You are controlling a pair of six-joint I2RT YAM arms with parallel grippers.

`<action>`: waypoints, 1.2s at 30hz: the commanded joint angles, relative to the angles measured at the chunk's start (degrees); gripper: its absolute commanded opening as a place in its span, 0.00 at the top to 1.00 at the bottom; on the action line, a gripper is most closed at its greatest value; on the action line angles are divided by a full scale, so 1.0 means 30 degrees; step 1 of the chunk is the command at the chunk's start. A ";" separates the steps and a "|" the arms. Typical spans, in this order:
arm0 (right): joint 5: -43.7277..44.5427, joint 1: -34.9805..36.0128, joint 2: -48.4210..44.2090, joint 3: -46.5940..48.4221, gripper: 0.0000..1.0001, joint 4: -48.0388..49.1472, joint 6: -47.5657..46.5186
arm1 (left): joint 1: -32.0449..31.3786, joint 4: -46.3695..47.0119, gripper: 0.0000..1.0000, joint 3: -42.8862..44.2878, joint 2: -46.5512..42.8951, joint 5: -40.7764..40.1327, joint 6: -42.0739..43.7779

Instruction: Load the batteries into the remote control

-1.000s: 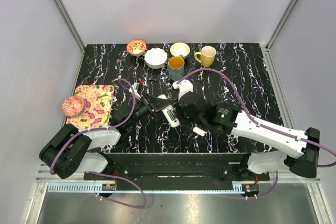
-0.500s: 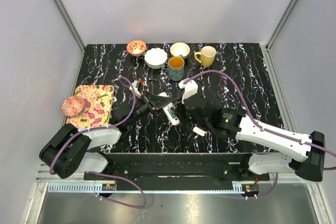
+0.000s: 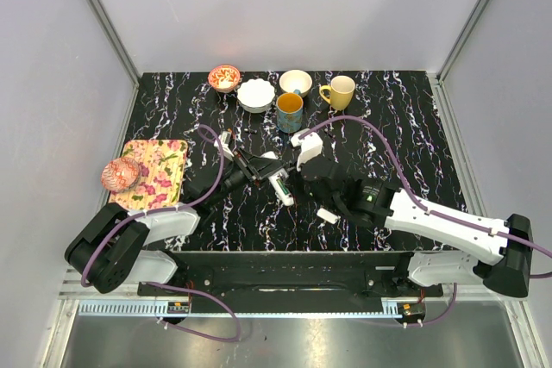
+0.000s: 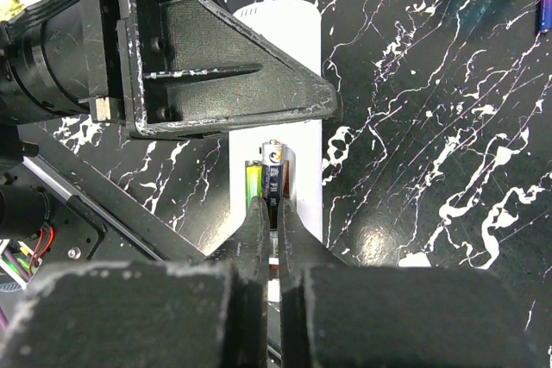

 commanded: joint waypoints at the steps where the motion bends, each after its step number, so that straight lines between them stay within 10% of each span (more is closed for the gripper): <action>1: 0.0281 -0.0080 0.0527 0.0009 0.95 -0.1347 -0.0263 | -0.0118 0.2112 1.00 0.1351 -0.0185 -0.0066 -0.0558; 36: 0.2624 -0.0080 -0.0789 0.2206 0.45 -0.2226 0.0614 | -0.0176 0.2522 1.00 0.0883 0.0137 -0.0037 -0.0383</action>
